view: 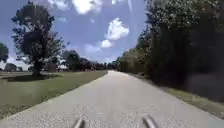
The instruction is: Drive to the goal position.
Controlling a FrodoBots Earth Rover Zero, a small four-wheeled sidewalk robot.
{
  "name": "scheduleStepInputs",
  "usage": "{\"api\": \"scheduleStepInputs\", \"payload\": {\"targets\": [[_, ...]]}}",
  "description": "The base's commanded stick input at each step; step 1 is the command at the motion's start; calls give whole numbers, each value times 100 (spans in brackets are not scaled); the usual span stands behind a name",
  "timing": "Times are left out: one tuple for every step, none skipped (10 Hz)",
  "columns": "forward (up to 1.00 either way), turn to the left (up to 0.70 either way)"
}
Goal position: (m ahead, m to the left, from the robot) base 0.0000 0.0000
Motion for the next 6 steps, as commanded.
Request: {"api": "scheduleStepInputs", "payload": {"targets": [[50,0],[50,0],[50,0],[50,0],[50,0],[50,0]]}}
